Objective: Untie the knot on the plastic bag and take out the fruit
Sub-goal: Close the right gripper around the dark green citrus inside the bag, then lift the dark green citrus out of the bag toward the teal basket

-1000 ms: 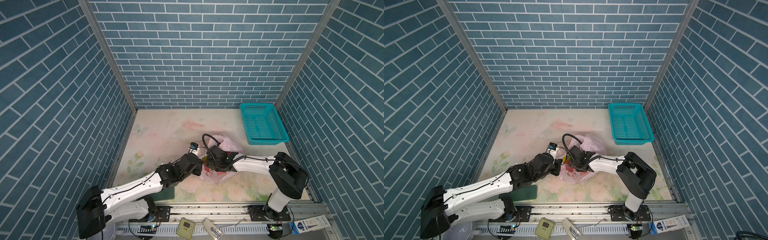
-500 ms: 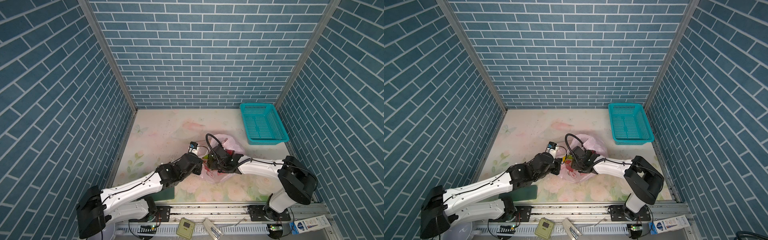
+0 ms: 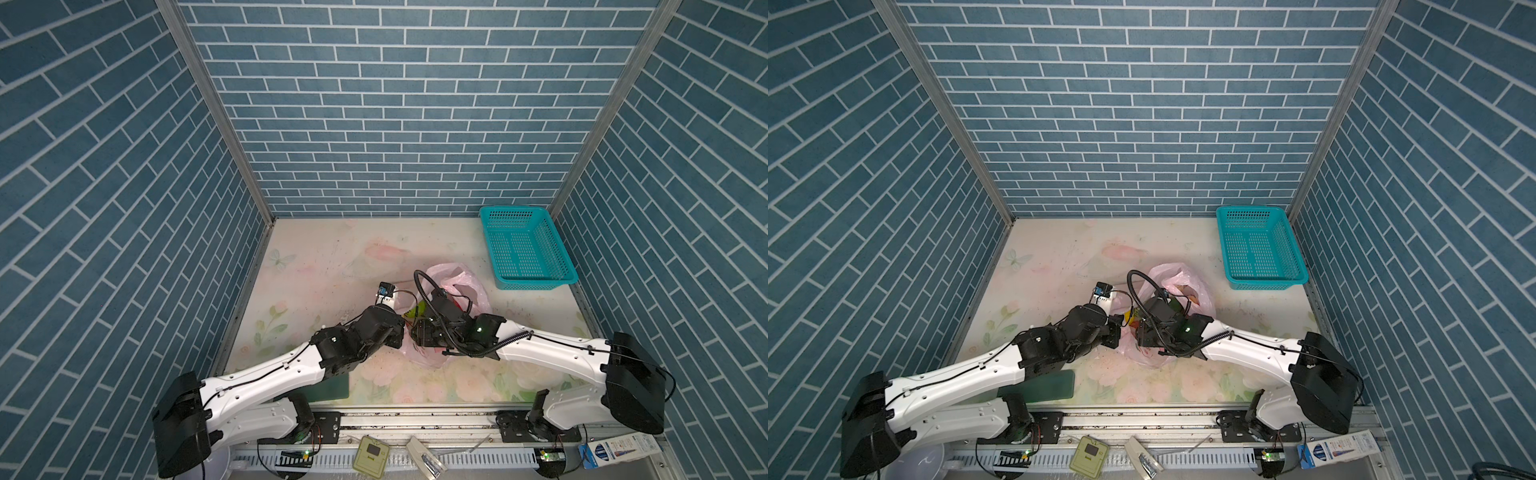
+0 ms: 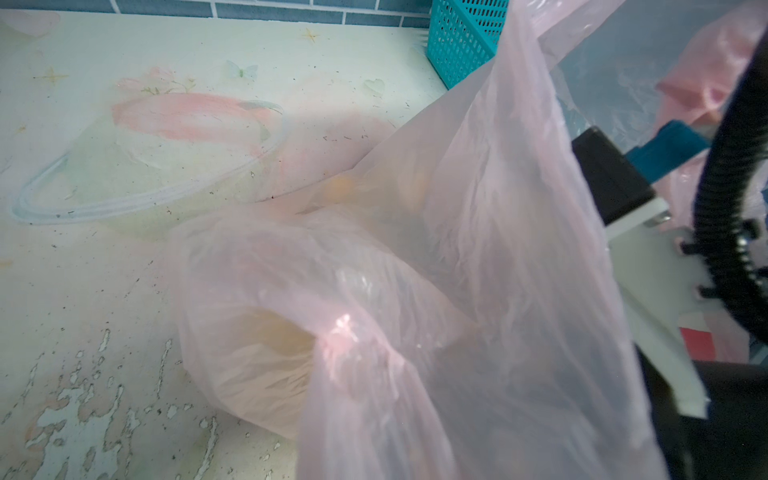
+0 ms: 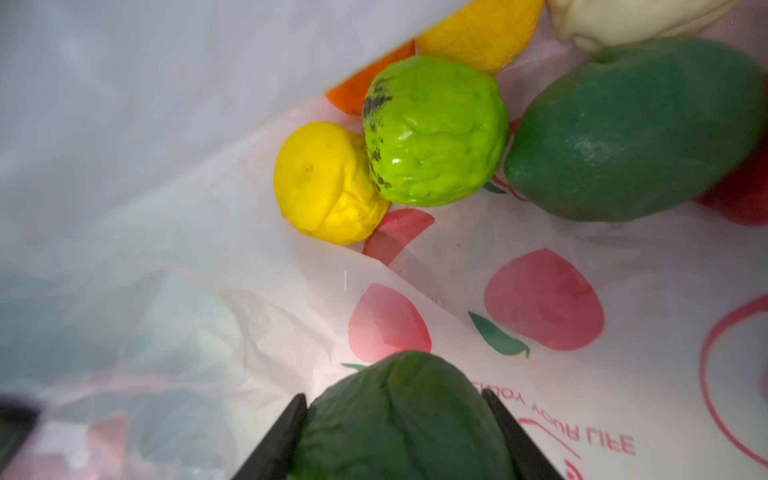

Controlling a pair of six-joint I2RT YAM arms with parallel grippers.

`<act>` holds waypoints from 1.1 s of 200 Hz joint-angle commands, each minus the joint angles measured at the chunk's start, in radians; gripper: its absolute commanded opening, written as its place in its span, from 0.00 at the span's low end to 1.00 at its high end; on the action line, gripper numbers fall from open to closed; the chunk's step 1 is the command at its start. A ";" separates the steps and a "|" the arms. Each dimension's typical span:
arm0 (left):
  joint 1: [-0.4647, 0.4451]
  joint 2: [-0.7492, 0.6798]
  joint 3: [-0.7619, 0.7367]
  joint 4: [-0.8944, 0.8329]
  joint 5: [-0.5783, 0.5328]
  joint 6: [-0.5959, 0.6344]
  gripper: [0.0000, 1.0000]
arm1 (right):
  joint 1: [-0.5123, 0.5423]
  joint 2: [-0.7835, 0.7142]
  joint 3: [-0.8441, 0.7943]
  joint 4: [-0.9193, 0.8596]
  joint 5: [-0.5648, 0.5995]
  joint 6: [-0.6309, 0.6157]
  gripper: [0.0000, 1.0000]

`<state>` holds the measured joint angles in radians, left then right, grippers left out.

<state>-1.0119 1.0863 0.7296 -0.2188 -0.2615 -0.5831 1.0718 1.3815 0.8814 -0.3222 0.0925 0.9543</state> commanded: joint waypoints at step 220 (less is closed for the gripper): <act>0.027 -0.018 0.033 -0.021 -0.016 0.034 0.00 | 0.015 -0.148 0.499 -0.440 0.018 -0.072 0.36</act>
<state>-0.9932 1.0863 0.7364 -0.2268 -0.2752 -0.5648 1.0882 1.2739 1.2587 -0.6540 0.0917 0.9279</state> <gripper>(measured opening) 0.044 0.592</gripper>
